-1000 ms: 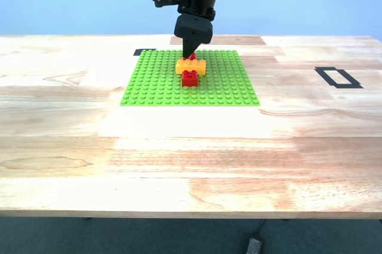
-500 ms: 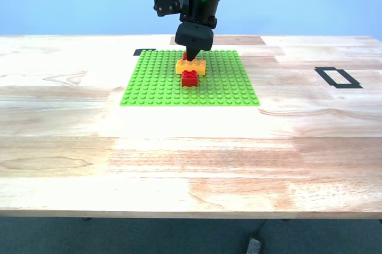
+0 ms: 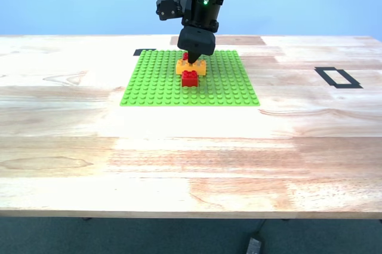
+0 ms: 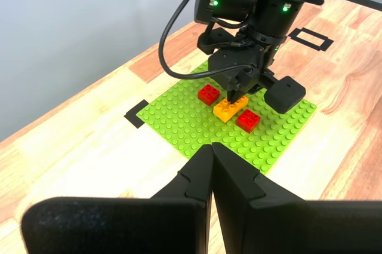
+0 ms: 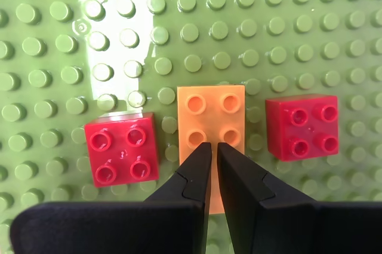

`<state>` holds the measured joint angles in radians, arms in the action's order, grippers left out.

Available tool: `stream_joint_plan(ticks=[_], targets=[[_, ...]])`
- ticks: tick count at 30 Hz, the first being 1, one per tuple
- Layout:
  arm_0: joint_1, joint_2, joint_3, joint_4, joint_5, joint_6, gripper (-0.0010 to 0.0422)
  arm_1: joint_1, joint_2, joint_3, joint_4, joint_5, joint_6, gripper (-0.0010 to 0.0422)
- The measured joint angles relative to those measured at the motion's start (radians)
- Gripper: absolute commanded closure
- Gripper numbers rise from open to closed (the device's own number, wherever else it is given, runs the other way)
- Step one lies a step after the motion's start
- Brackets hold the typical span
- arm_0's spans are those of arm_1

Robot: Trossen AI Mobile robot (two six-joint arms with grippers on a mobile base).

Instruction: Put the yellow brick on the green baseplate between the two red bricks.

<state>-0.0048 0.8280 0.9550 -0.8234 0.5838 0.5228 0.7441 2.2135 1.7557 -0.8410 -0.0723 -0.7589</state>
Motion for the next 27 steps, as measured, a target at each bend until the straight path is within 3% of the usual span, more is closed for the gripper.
stream_joint_plan(ticks=[19,27], targets=[[0.0,0.0,-0.001,-0.002,0.0,0.0,0.0412,0.021,0.028,-0.016,0.05,0.045,-0.072,0.0396],[0.0,-0.001,-0.001,-0.001,0.0,0.0,0.0413,0.011,-0.061,0.001,0.041,0.047,-0.055,0.0396]])
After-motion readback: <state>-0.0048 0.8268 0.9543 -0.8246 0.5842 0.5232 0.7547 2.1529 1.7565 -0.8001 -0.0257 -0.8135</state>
